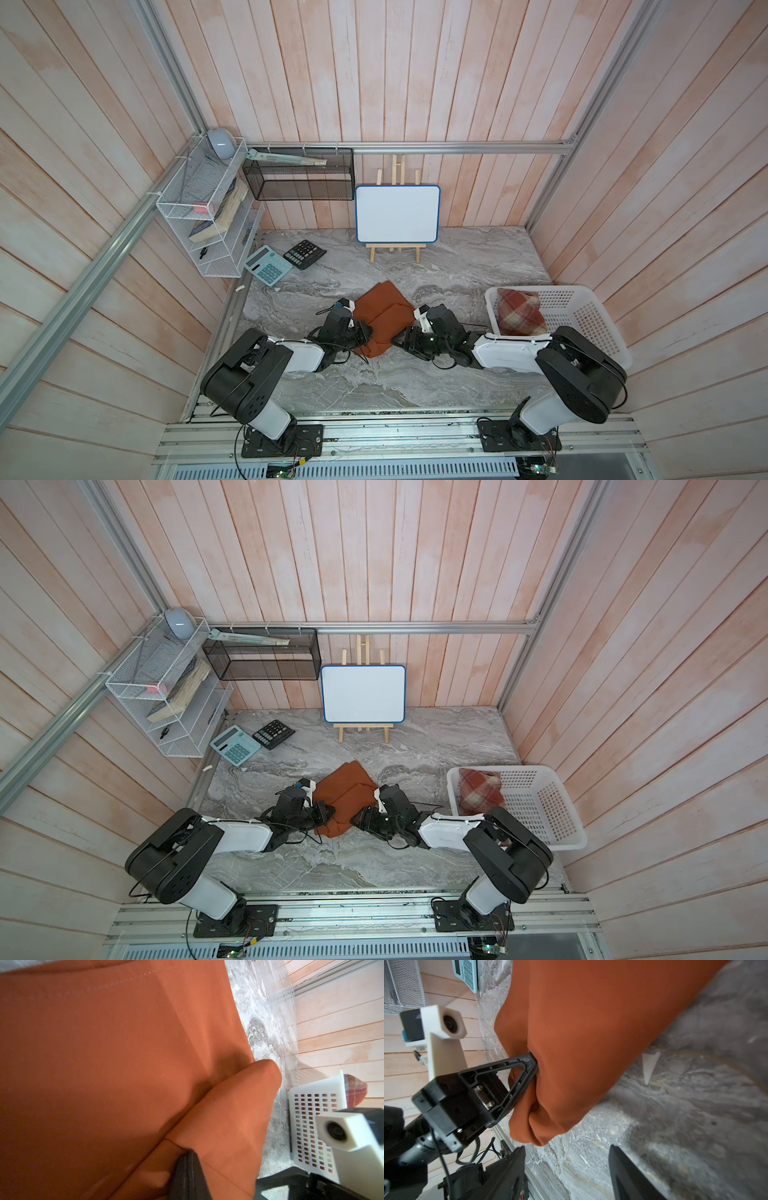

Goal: Roll up the skirts
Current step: Roll the skirt at the center of the board.

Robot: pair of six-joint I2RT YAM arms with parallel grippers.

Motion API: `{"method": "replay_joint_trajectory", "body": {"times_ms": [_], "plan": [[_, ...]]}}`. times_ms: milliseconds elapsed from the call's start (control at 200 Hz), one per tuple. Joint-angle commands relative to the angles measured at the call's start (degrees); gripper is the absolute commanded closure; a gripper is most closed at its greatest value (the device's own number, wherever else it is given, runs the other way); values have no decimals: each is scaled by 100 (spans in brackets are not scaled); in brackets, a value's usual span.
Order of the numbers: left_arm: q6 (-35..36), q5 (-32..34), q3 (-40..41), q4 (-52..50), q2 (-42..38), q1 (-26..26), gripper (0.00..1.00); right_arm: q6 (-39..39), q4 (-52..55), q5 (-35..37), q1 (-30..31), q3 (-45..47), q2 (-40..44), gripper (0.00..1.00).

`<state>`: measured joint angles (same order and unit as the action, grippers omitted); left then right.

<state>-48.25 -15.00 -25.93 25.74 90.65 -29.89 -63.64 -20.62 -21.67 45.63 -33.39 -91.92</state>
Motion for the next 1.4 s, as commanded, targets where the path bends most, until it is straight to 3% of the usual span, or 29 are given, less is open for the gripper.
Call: {"method": "replay_joint_trajectory", "body": {"times_ms": [0, 160, 220, 265, 430, 490, 670, 785, 845, 895, 1175, 1260, 1390], "plan": [[41, 75, 227, -368, 141, 106, 100, -482, -591, 235, 119, 115, -320, 31], [45, 9, 264, -295, 136, 143, 100, -869, -1383, 390, 196, 282, -721, 31], [20, -35, 280, -251, 144, 164, 100, -958, -1721, 406, 226, 289, -865, 36], [1, -100, 298, -207, 147, 189, 100, -1019, -1898, 367, 245, 252, -986, 44], [-76, -366, 388, -42, 2, 291, 100, -1151, -2593, 346, 275, 316, -1179, 90], [-103, -476, 411, -42, -124, 312, 100, -1125, -2654, 352, 275, 351, -1163, 100], [-91, -626, 292, -562, -856, 420, 100, -955, -2582, 346, 233, 446, -1028, 100], [132, -331, -26, -1302, -1491, 470, 100, -830, -2323, 292, 221, 435, -903, 100], [309, -124, -267, -1664, -1696, 477, 88, -753, -2064, 276, 210, 422, -787, 100], [447, -22, -519, -1900, -1744, 477, 87, -674, -1771, 313, 210, 444, -619, 100], [879, -578, -1225, -1784, -469, 479, 93, -718, 57, 353, 343, 1183, 1132, 100], [782, -932, -1107, -1423, -102, 442, 96, -835, 715, 491, 470, 1427, 1817, 100], [668, -974, -813, -1102, -56, 196, 98, -984, 1551, 573, 585, 1628, 2573, 100]]}}
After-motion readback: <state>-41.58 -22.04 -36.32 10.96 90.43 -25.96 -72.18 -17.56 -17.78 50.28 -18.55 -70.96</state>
